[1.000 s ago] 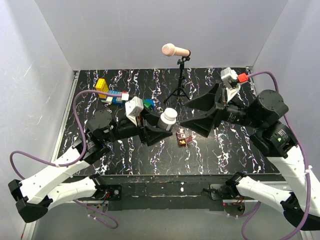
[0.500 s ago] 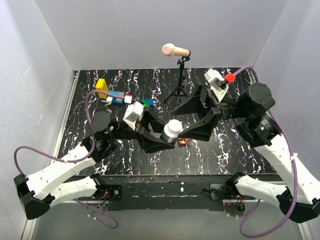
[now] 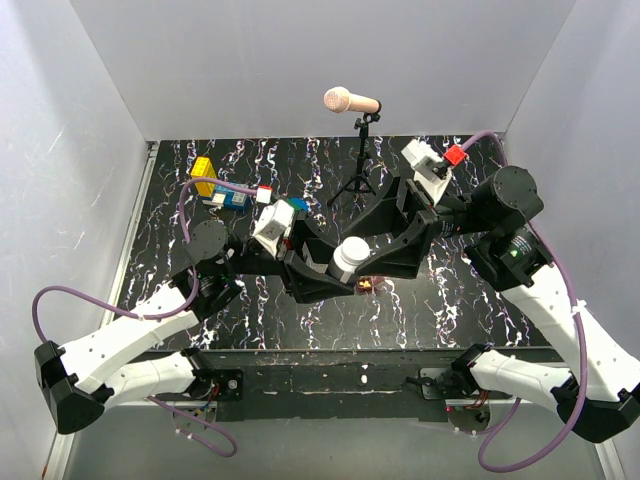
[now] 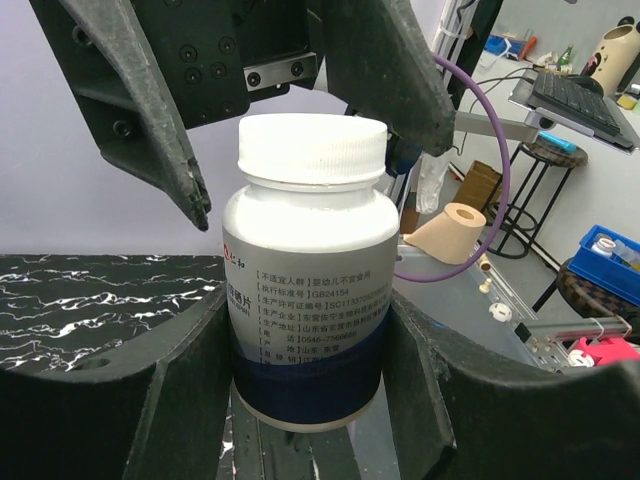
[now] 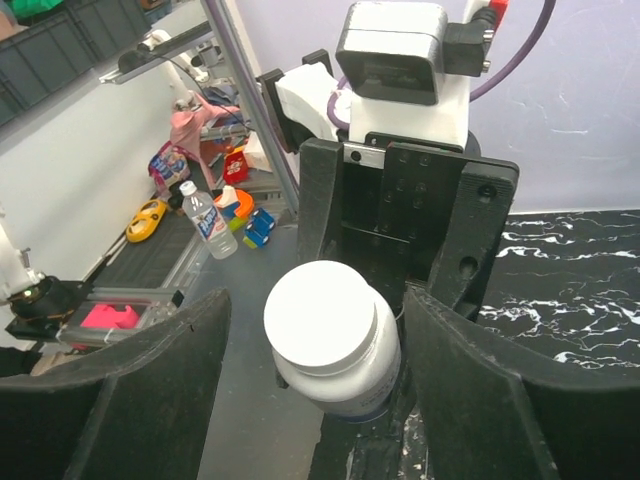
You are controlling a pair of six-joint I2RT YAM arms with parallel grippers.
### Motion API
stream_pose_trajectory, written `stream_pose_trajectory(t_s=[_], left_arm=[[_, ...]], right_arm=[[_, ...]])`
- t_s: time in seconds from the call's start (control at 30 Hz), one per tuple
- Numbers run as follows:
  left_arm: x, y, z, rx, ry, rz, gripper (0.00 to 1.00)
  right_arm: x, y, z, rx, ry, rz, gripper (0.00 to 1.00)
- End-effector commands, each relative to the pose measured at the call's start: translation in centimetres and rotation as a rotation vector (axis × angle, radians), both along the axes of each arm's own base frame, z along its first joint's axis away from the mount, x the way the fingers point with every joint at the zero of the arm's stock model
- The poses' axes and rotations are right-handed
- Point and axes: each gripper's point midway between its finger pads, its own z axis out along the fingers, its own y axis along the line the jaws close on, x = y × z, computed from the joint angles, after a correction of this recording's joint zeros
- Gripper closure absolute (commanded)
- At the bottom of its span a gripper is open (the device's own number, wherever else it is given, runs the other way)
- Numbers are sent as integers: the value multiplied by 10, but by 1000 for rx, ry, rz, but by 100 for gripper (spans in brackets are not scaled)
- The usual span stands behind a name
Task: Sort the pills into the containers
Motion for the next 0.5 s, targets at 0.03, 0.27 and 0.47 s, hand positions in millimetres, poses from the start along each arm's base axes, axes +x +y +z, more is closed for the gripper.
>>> stream_pose_trajectory(t_s=[0.03, 0.27, 0.47], left_arm=[[0, 4, 25, -71, -39, 19, 100], [7, 3, 26, -70, -29, 57, 100], [28, 5, 30, -61, -6, 190, 100]], right_arm=[[2, -3, 5, 15, -14, -42, 37], [10, -3, 4, 14, -13, -111, 55], [21, -5, -6, -15, 0, -207, 66]])
